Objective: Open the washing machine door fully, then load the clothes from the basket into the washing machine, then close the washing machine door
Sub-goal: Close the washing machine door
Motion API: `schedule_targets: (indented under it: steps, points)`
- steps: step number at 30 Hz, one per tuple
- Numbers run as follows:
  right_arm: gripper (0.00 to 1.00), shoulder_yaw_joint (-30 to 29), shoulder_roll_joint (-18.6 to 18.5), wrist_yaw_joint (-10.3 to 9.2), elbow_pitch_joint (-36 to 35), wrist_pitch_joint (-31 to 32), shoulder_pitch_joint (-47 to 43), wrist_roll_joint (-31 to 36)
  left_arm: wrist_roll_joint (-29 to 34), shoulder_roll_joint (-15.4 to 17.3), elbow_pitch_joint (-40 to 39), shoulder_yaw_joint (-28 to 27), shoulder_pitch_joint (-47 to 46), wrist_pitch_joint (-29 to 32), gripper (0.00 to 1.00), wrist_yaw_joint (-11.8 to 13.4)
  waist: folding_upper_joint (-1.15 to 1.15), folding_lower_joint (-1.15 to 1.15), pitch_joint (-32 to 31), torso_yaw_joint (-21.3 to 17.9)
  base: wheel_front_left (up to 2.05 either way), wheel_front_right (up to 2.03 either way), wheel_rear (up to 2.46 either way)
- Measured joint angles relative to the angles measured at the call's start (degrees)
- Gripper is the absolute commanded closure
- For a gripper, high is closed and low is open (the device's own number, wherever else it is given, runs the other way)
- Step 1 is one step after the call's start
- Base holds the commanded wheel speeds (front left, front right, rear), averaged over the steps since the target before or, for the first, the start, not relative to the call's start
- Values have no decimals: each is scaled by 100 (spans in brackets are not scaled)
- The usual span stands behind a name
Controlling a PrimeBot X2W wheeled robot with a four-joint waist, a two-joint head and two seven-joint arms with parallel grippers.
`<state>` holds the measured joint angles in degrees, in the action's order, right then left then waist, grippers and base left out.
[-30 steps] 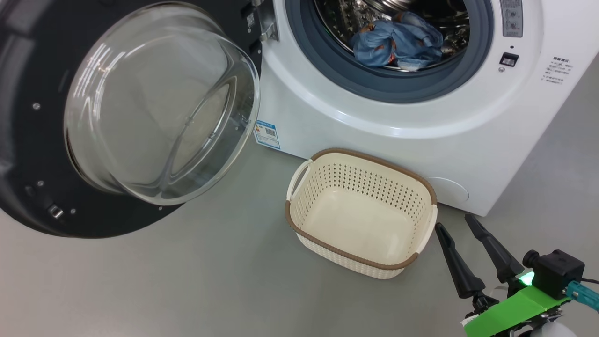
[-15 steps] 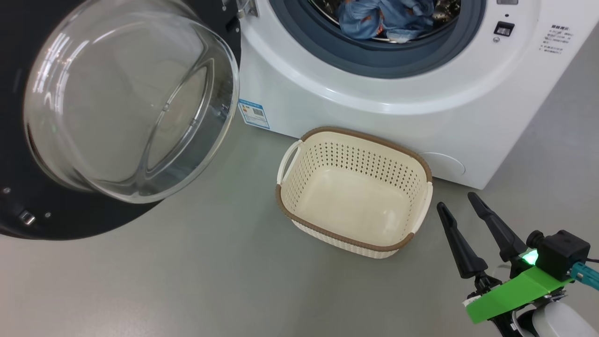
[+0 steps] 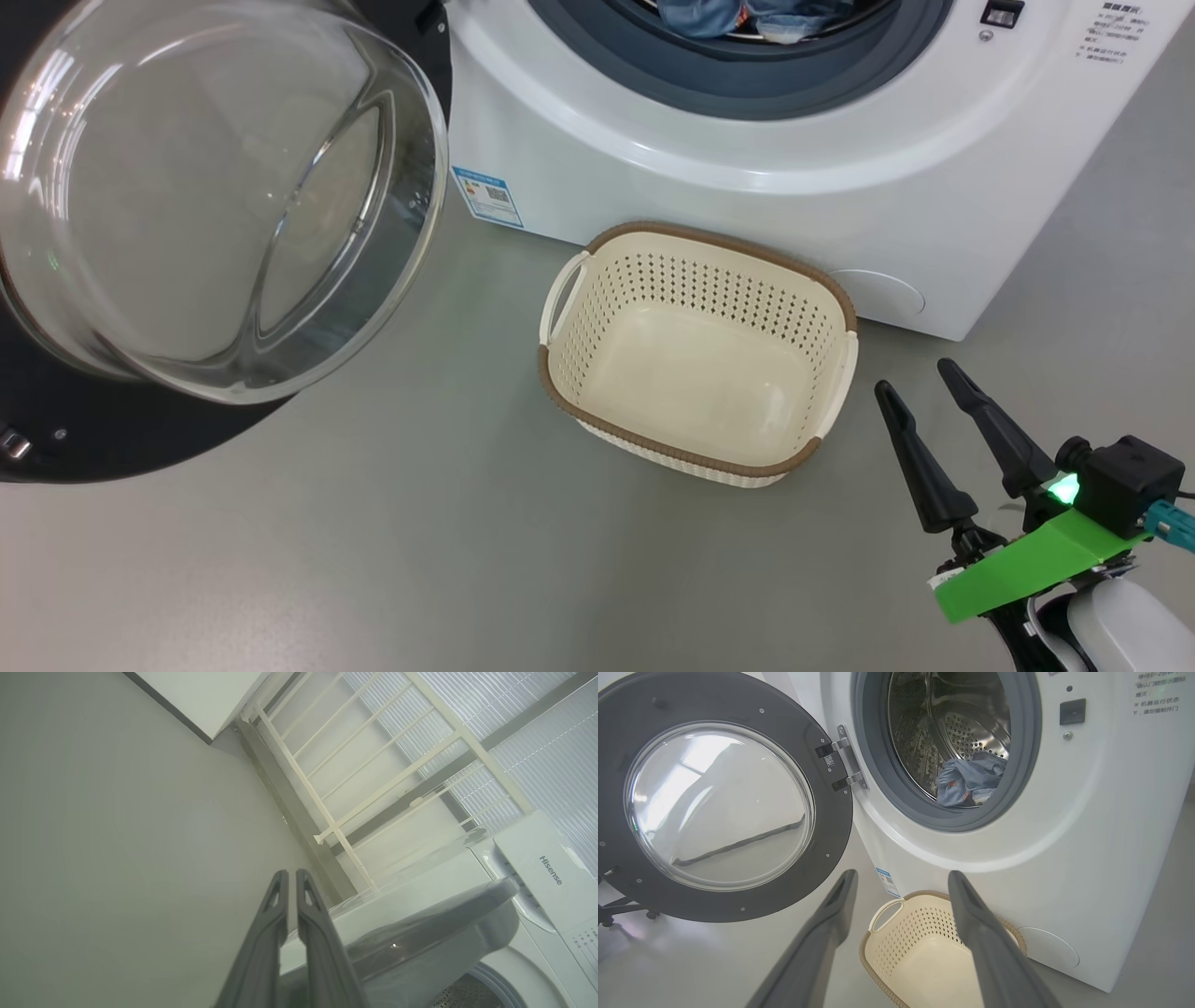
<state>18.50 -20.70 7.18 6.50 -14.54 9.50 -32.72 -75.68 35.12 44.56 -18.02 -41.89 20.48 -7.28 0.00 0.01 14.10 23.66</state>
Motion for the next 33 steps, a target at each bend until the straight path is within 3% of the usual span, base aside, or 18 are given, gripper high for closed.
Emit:
schedule_targets:
  steps: [15, 33]
  points:
    - [0, 97, -80, 0, 63, 0, 175, 1, -469, 159, 409, 441, -107, 1053, 100, 0, 0, -1, 56, -6, 0, 0, 0]
    - [0, 146, -101, 0, 87, 0, 175, 1, -893, 296, 280, 722, -67, 2330, 100, 1, 0, -1, -45, 71, 0, 0, 0]
